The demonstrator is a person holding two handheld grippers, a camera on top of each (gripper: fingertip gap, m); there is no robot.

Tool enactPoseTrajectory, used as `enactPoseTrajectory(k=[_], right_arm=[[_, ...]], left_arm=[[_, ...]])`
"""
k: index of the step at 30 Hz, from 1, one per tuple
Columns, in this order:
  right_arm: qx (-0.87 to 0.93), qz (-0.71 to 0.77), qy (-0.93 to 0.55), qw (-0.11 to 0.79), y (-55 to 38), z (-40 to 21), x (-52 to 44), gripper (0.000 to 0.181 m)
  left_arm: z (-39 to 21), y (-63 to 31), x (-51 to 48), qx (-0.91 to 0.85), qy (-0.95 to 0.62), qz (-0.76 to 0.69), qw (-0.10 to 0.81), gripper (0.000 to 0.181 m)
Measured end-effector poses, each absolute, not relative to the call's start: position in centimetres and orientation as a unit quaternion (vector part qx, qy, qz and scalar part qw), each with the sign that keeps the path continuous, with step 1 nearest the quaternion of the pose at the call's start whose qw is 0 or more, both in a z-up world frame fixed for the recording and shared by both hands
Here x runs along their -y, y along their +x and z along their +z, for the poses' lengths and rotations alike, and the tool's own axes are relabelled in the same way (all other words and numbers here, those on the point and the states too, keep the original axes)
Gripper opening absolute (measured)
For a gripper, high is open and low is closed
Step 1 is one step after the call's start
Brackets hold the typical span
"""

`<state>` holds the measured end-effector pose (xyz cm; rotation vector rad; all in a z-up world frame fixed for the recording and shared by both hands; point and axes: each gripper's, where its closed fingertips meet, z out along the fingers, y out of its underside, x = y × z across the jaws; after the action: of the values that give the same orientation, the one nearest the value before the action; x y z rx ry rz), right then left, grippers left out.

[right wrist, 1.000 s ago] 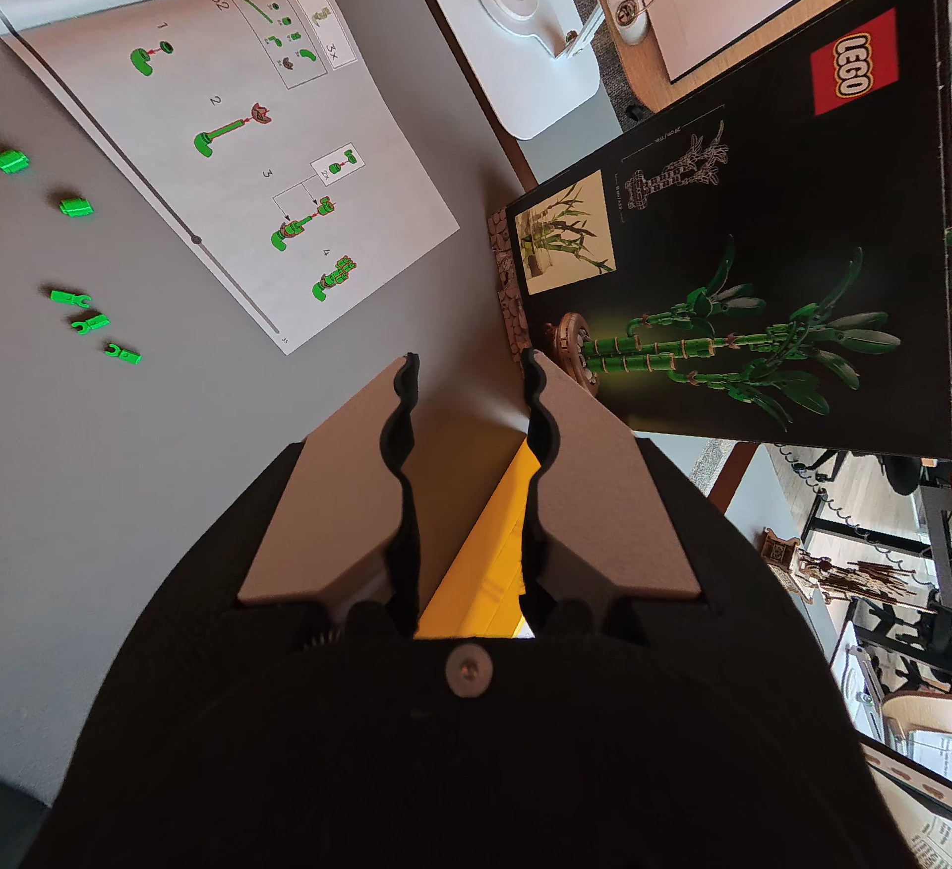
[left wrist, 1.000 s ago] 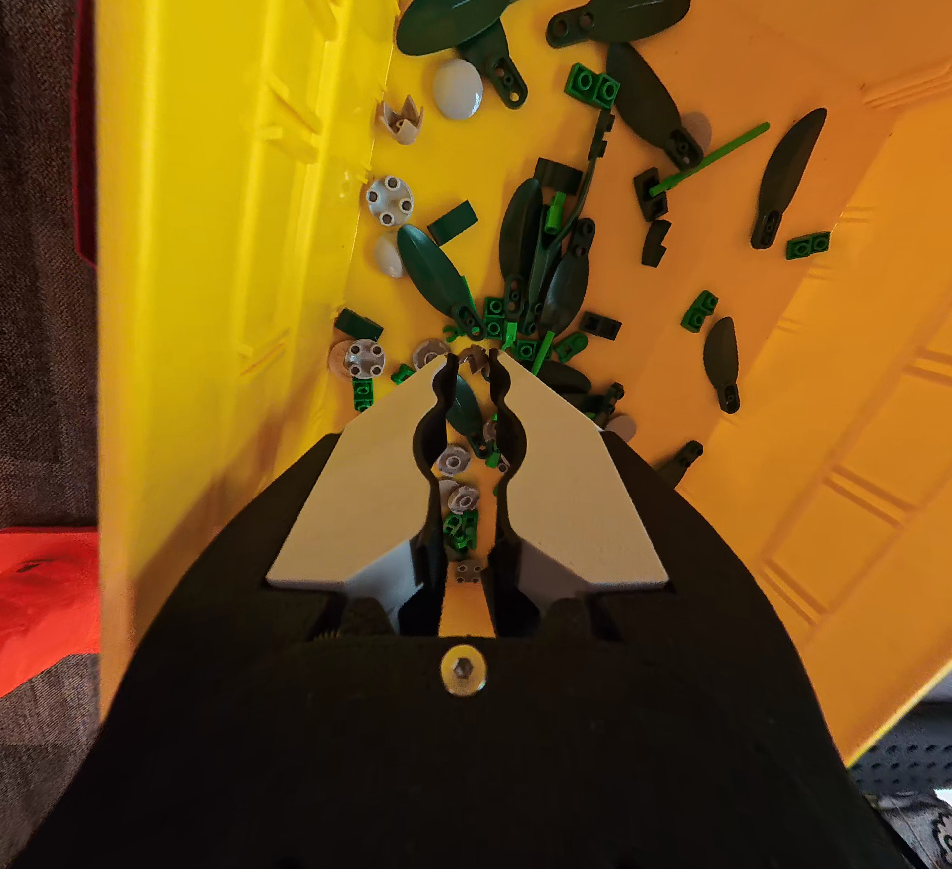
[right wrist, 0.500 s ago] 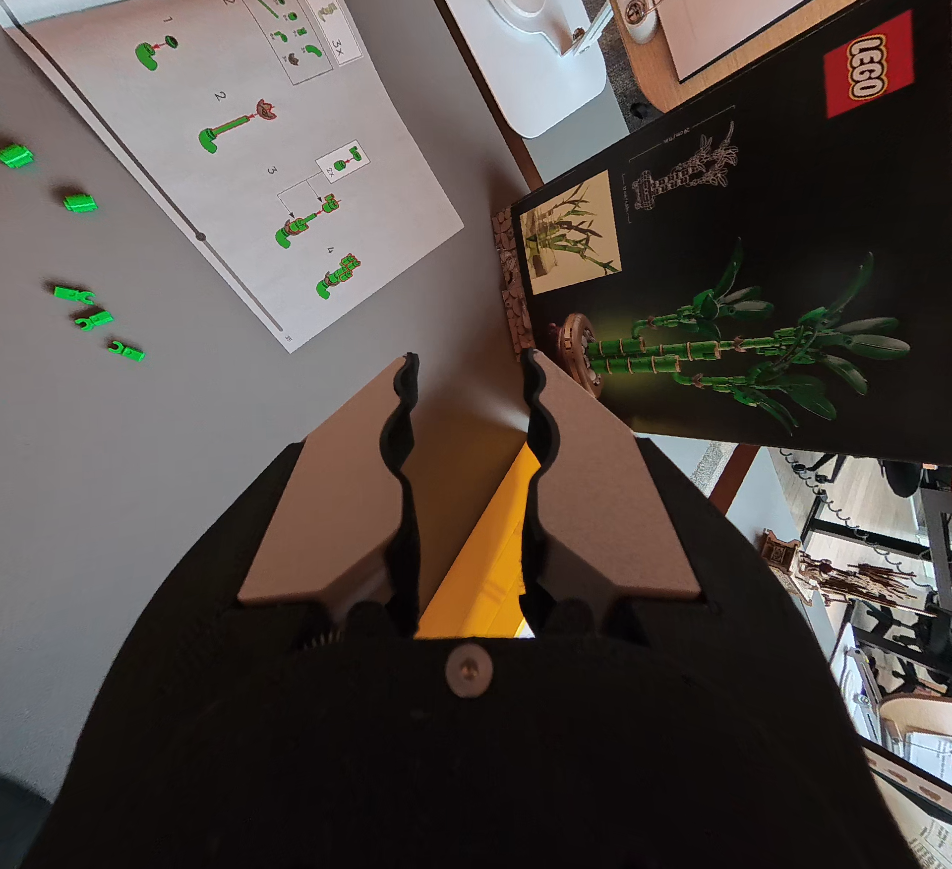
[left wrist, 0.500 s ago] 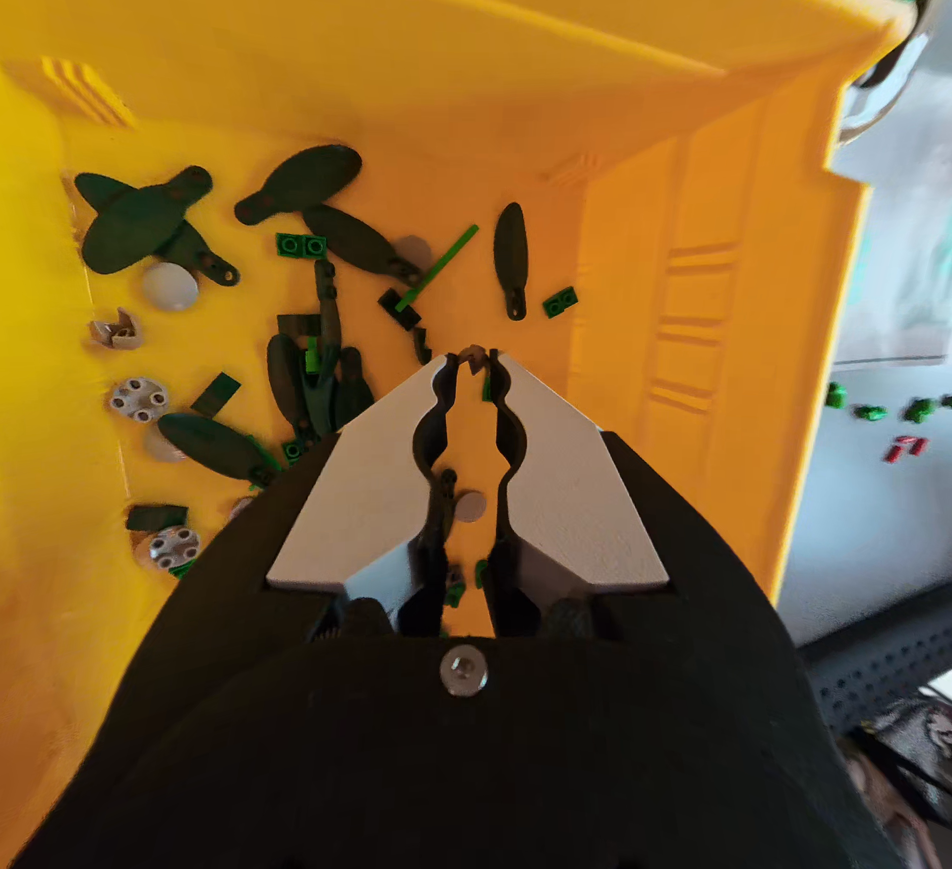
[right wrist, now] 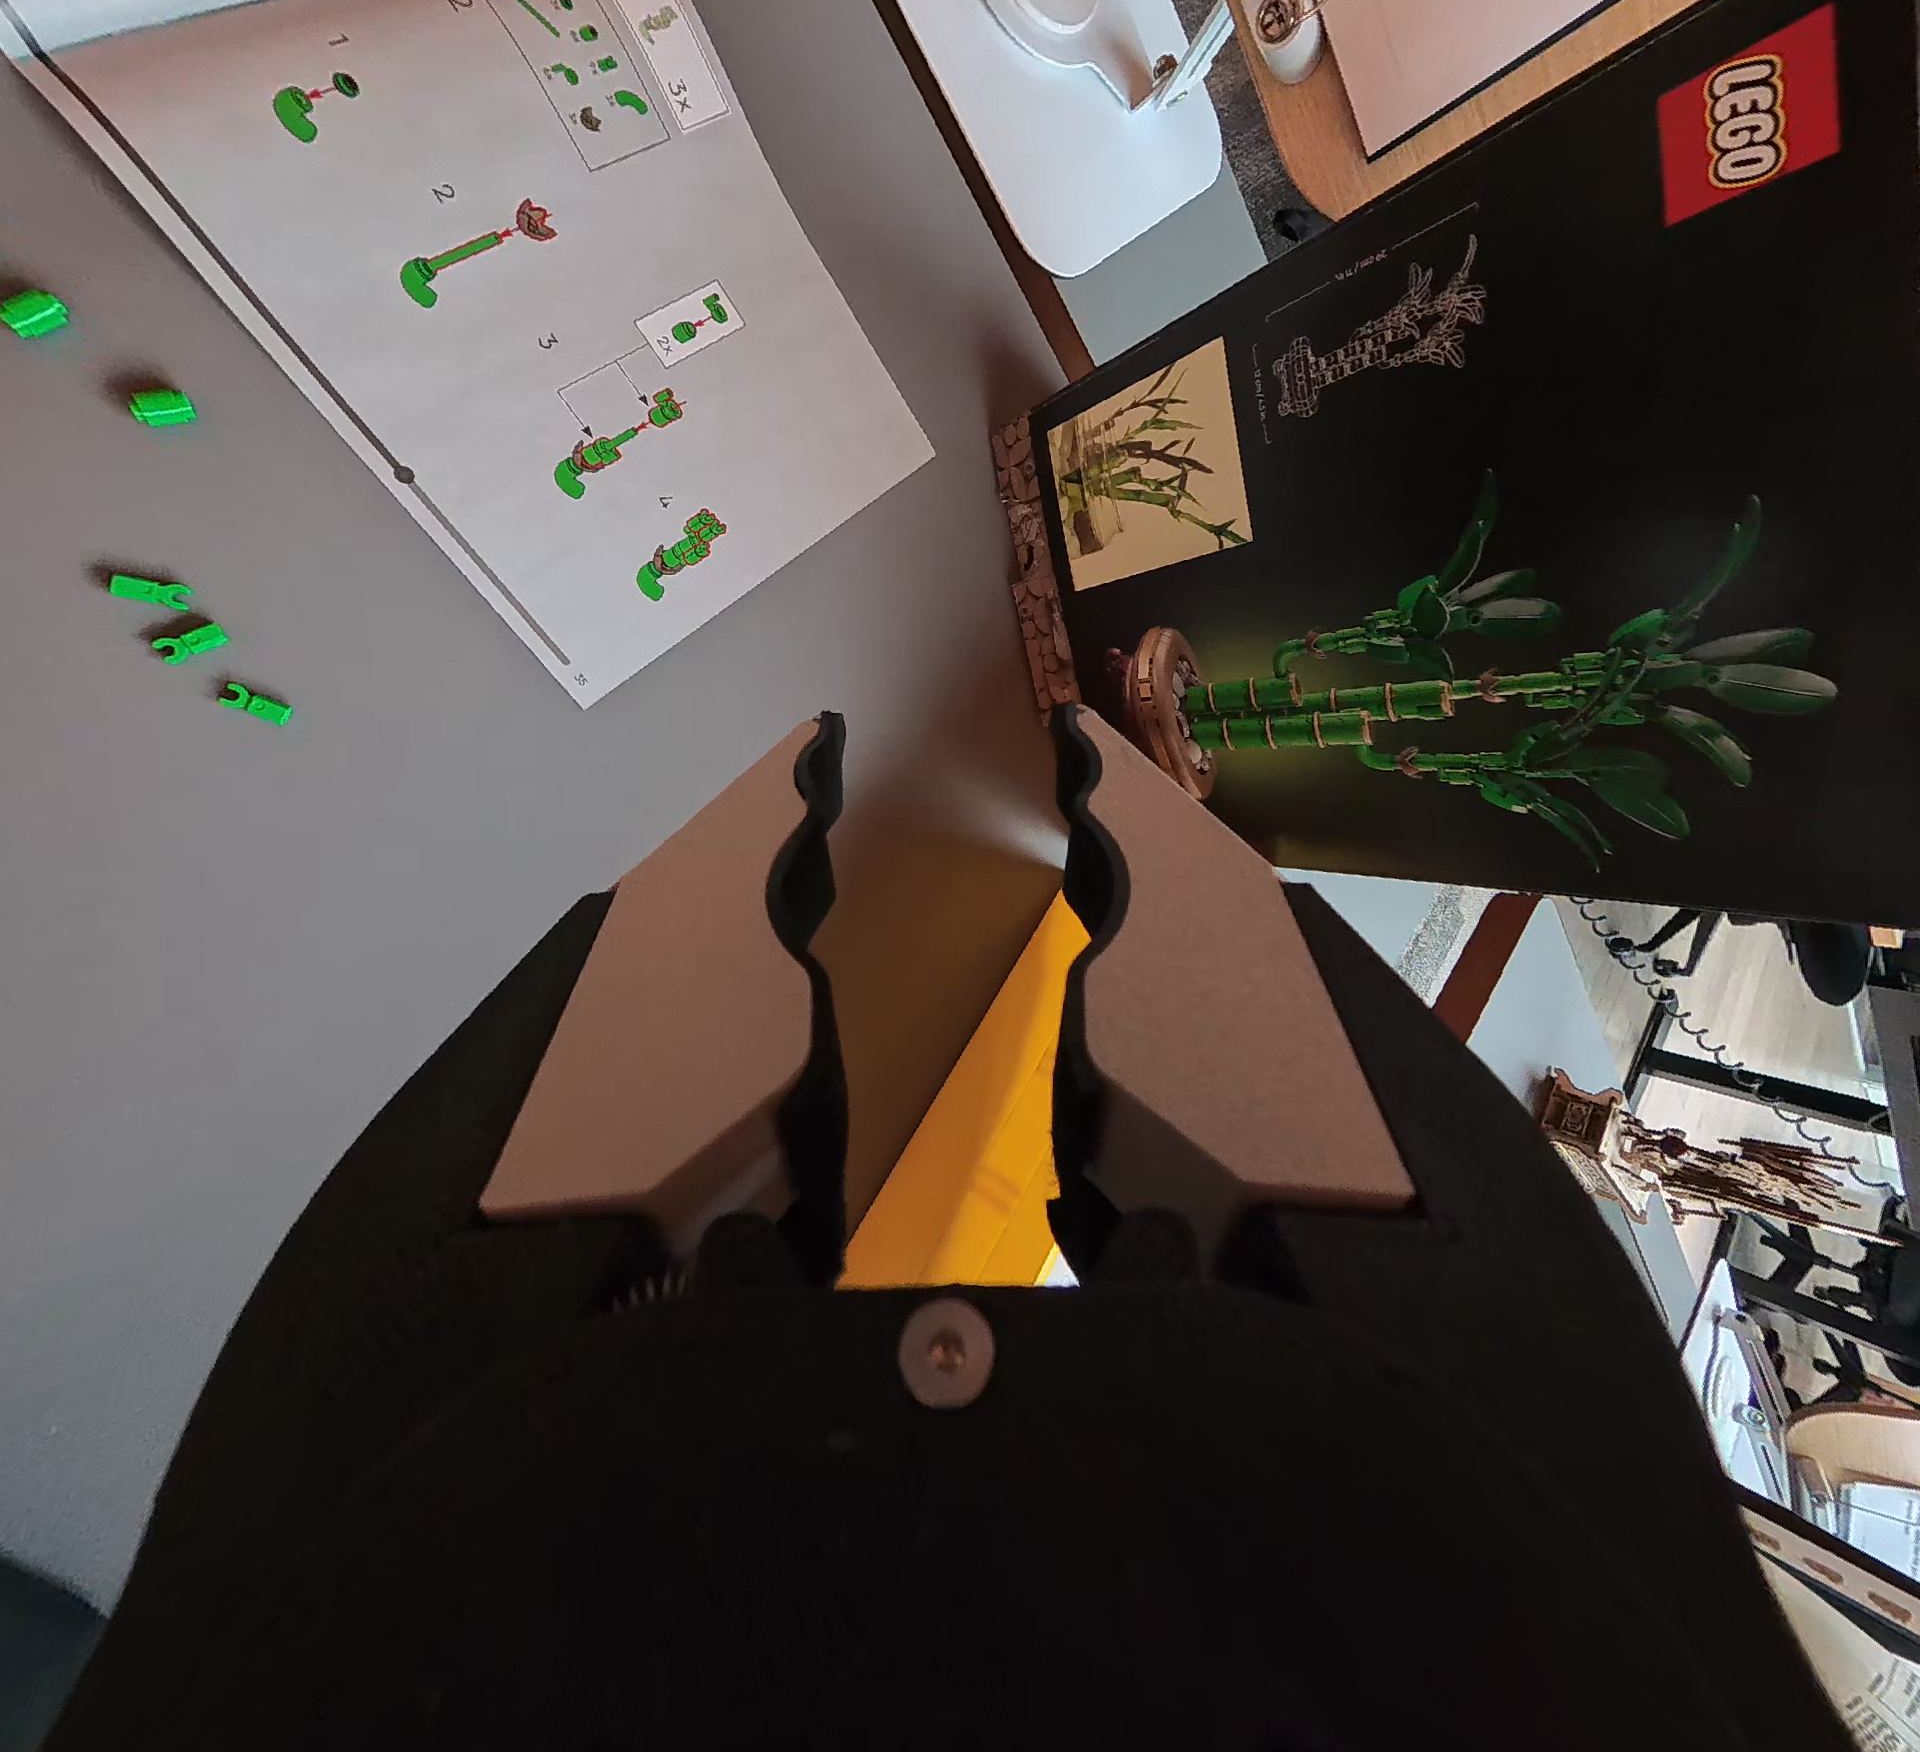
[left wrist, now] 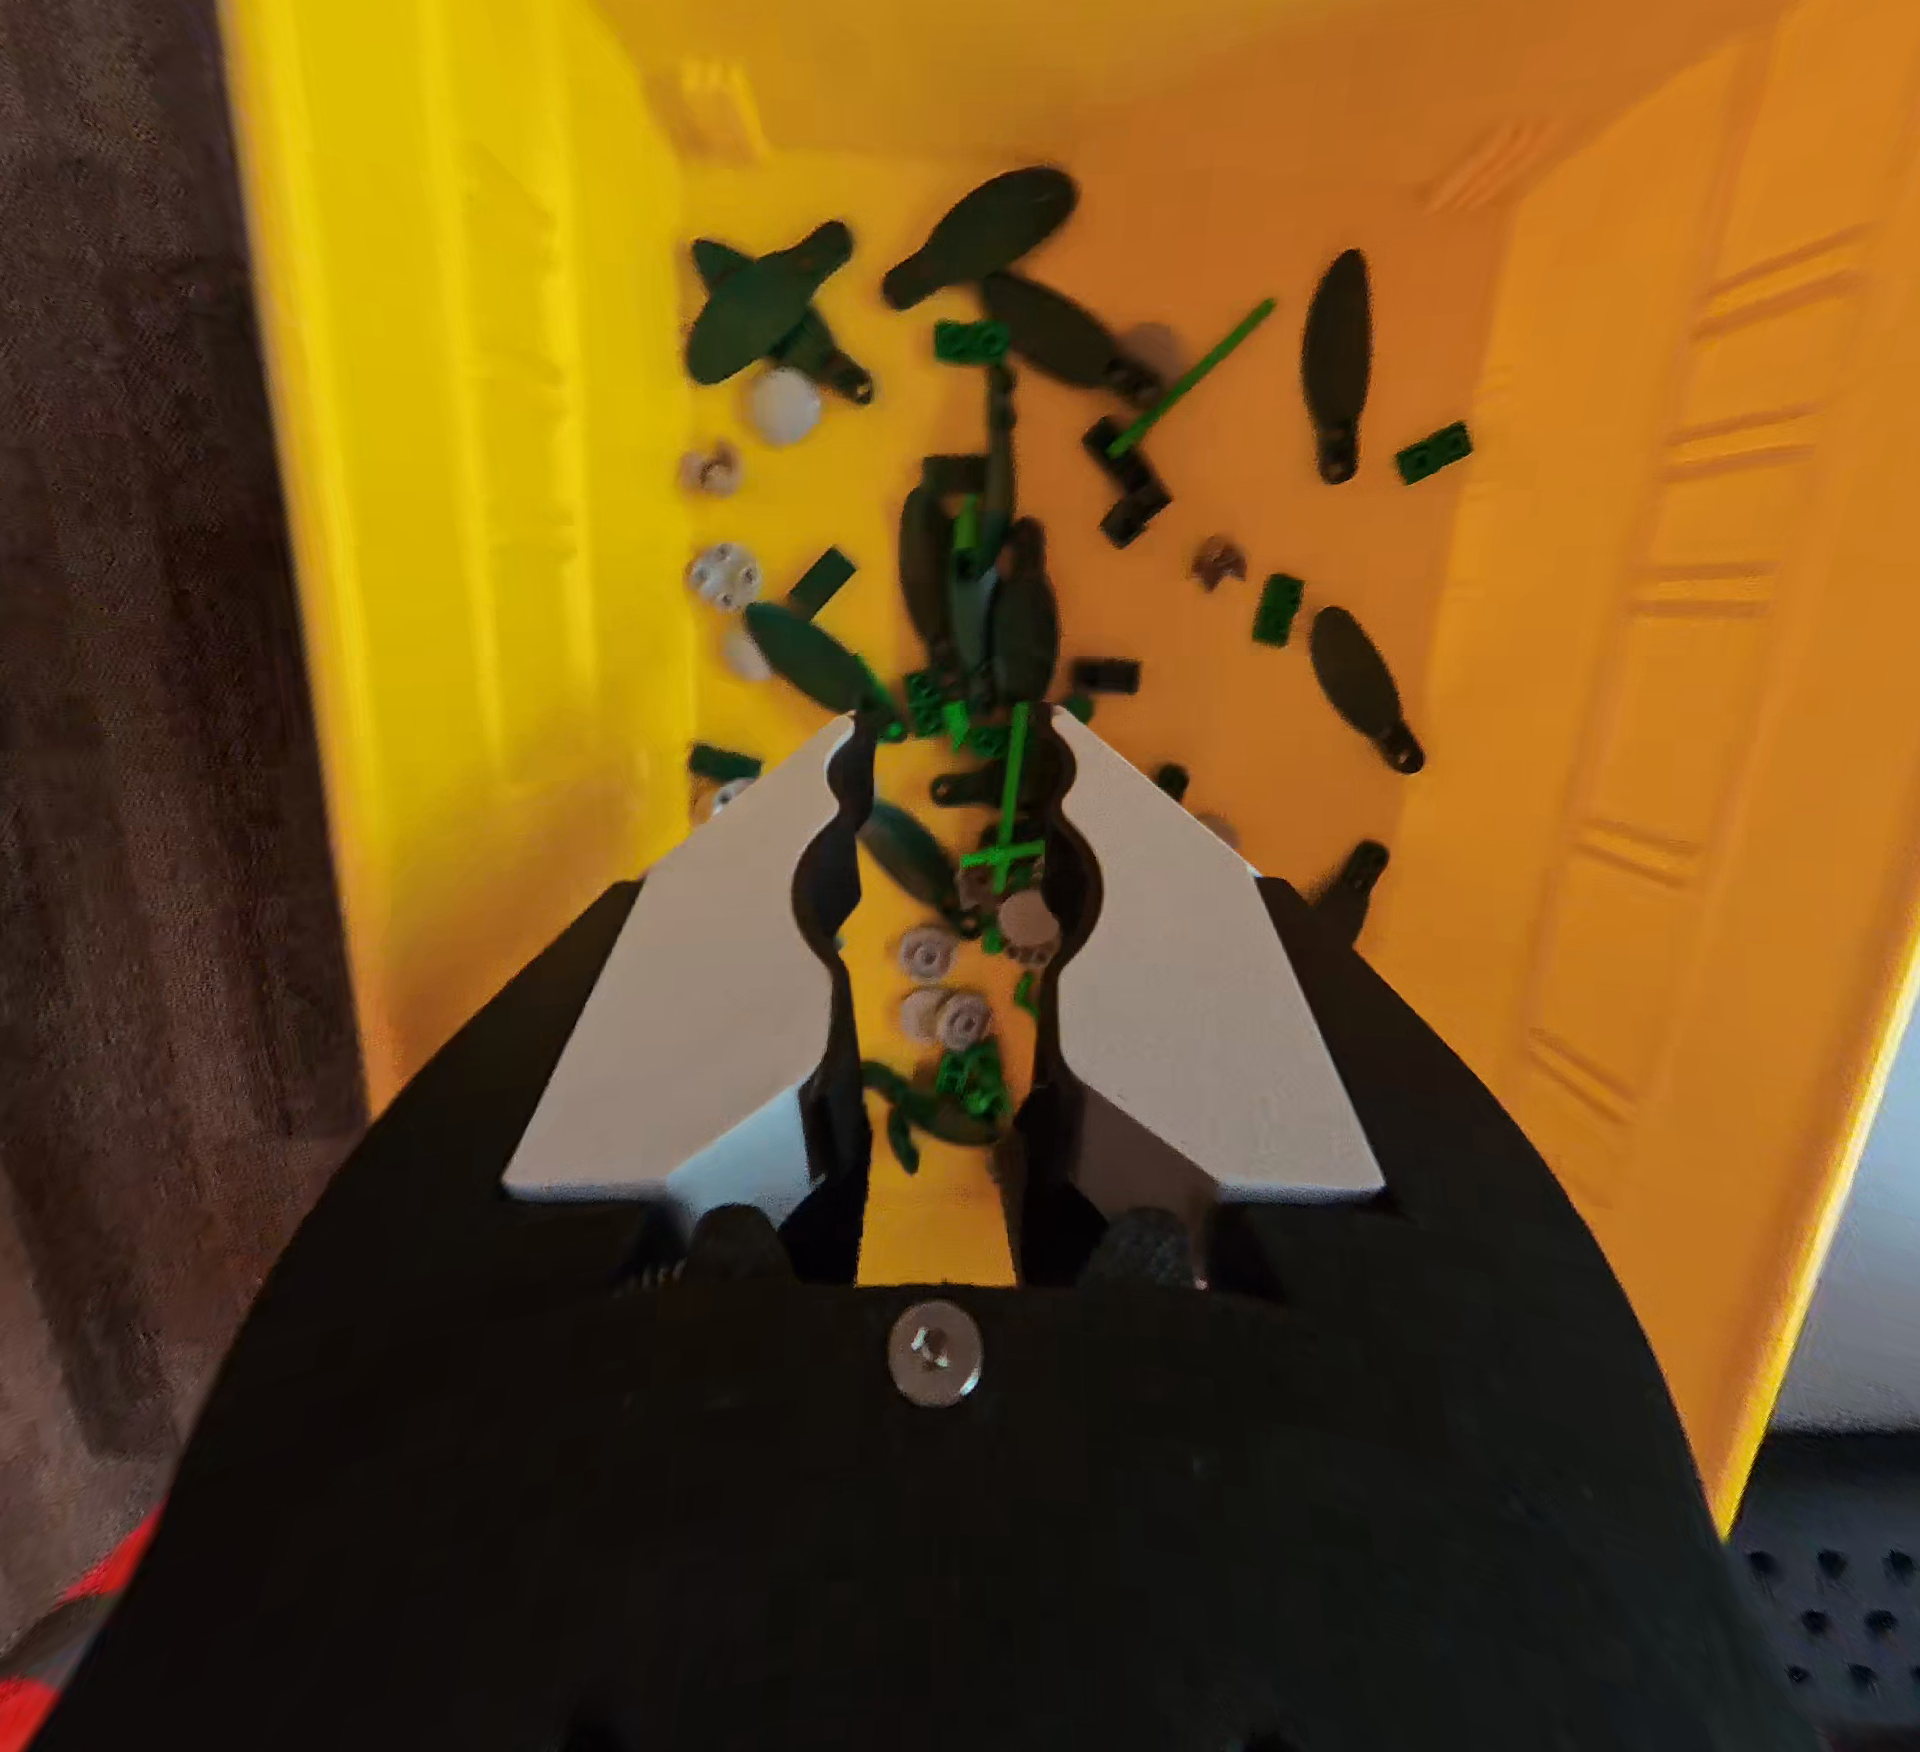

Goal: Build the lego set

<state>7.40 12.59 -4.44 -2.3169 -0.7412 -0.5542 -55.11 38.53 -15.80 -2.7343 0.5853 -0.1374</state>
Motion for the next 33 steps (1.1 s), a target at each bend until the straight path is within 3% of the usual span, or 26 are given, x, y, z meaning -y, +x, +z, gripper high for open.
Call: enactPoseTrajectory(k=[10, 20, 33], right_arm=[[0.286, -0.209, -0.880, 0.316, 7.2, -4.5, -12.5, 0.040], [0.290, -0.209, -0.881, 0.311, 7.1, -4.8, -12.7, 0.040], [0.290, -0.209, -0.881, 0.310, 7.1, -4.9, -12.7, 0.040]], left_arm=[[-18.1, -59.1, -37.5, -0.265, -0.953, 0.061, 0.132, 0.028], [-20.0, -57.9, -38.2, -0.287, -0.949, 0.039, 0.125, 0.027], [-20.4, -57.5, -38.0, -0.292, -0.949, 0.024, 0.119, 0.006]])
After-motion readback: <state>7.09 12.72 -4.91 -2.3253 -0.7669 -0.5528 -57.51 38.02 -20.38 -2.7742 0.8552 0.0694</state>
